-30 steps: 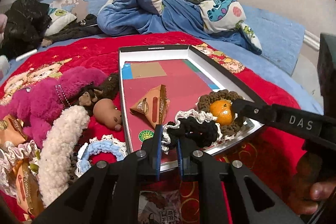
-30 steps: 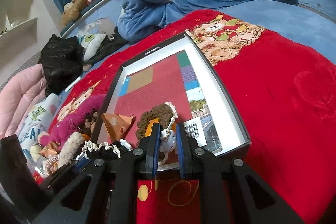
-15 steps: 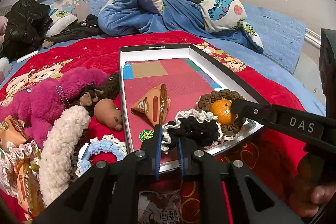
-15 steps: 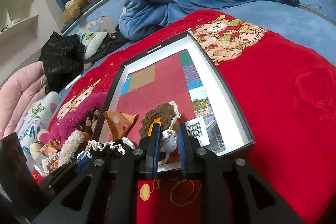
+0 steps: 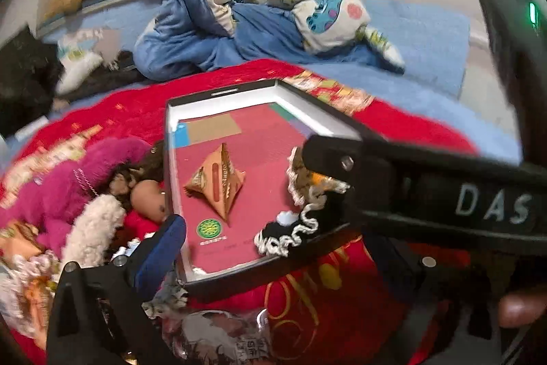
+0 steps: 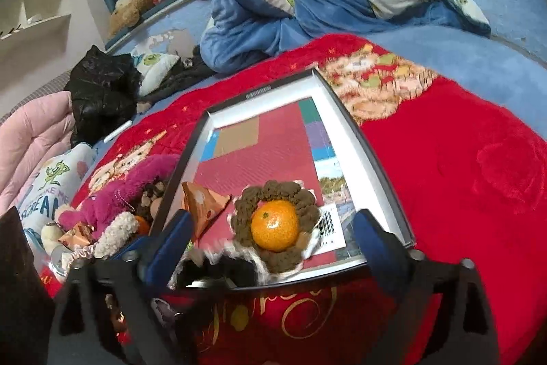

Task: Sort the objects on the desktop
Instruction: 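Open the left gripper to drop the scrunchie in the box while the right releases the crochet piece, then move both grippers back from the box to the heap of items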

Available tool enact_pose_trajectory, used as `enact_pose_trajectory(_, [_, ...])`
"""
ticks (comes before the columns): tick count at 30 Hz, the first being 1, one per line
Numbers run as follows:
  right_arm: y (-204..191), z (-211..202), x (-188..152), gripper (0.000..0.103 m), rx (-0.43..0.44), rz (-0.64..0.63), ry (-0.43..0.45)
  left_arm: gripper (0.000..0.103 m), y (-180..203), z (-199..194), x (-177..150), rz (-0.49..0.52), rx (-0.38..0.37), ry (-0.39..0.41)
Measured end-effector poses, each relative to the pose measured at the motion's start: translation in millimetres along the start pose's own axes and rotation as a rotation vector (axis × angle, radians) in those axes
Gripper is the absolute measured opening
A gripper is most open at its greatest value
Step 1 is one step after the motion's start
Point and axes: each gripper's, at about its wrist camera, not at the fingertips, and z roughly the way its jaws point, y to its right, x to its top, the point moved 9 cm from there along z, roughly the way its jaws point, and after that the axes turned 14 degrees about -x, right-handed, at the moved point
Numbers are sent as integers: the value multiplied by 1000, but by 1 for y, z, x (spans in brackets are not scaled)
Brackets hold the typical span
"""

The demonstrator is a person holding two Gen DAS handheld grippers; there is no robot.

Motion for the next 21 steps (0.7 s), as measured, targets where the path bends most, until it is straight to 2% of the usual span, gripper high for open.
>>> enact_pose_trajectory(21, [3, 0, 2, 103, -10, 16, 1, 103, 3, 3, 6, -11, -12, 14])
